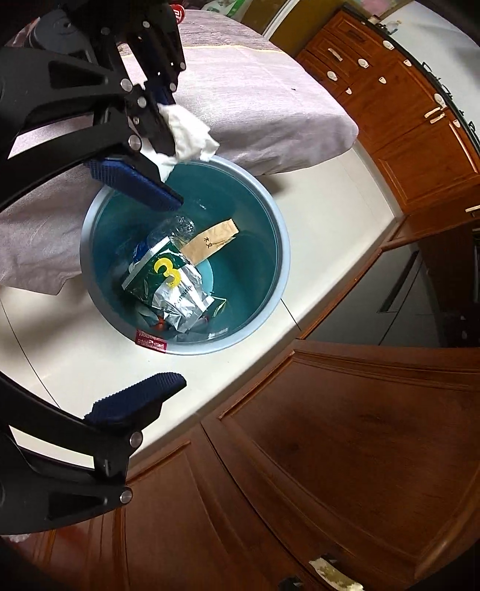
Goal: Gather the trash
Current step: 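Open the right tool to drop the wrapper while the left tool drops the tissue, then move both tools back to the table toward the red chip bag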
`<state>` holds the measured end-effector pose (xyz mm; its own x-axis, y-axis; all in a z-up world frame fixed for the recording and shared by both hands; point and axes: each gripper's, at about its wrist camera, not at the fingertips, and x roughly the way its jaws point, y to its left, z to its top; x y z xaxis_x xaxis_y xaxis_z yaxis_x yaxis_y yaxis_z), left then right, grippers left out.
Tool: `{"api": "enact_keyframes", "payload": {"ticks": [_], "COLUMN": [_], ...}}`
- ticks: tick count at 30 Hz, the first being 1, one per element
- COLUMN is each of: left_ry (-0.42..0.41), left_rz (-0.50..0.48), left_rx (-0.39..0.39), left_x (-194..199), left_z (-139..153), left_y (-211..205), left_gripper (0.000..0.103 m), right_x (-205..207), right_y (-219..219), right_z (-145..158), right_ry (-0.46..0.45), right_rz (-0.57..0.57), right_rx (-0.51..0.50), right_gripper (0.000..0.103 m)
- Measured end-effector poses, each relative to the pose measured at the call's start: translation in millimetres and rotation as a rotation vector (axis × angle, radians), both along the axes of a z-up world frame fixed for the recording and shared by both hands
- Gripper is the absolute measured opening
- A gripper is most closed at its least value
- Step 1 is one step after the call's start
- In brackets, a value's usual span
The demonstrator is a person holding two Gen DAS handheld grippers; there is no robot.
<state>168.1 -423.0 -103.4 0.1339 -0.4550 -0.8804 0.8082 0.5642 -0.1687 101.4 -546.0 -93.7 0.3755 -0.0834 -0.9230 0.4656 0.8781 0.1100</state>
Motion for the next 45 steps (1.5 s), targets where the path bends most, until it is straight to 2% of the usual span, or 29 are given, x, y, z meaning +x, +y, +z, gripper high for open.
{"api": "enact_keyframes", "payload": {"ticks": [1, 3, 4, 5, 7, 12, 15, 23, 28, 35, 45], "left_ry": [-0.001, -0.010, -0.038, -0.063, -0.091, -0.098, -0.105, -0.115, -0.109, -0.126, -0.183], "left_rz": [-0.001, 0.002, 0.008, 0.015, 0.019, 0.030, 0.042, 0.066, 0.114, 0.208, 0.358], "left_rx": [0.006, 0.015, 0.017, 0.013, 0.002, 0.009, -0.012, -0.037, -0.052, -0.029, -0.018], "left_x": [0, 1, 0, -1, -3, 0, 0, -13, -23, -36, -46], "left_z": [-1, -1, 2, 4, 8, 15, 22, 41, 52, 61, 82], "left_y": [-3, -5, -5, -2, 0, 7, 16, 53, 98, 186, 328], "left_gripper": [0.015, 0.042, 0.063, 0.070, 0.073, 0.085, 0.093, 0.095, 0.095, 0.096, 0.097], "right_x": [1, 1, 1, 2, 2, 2, 0, -5, -8, 1, 13], "right_y": [0, 1, 2, 2, 3, 9, 15, 36, 66, 136, 272], "right_z": [1, 2, 3, 4, 7, 11, 16, 37, 44, 39, 39], "right_ry": [0.002, 0.005, 0.007, 0.007, 0.004, 0.007, 0.009, -0.003, -0.017, 0.003, 0.039], "right_rz": [0.003, 0.006, 0.006, 0.006, 0.007, 0.008, 0.016, 0.035, 0.075, 0.198, 0.415], "right_rx": [-0.004, -0.011, -0.015, -0.019, -0.026, -0.029, -0.035, -0.055, -0.047, -0.012, 0.005], "right_gripper": [0.085, 0.085, 0.086, 0.087, 0.087, 0.088, 0.088, 0.088, 0.091, 0.091, 0.091]}}
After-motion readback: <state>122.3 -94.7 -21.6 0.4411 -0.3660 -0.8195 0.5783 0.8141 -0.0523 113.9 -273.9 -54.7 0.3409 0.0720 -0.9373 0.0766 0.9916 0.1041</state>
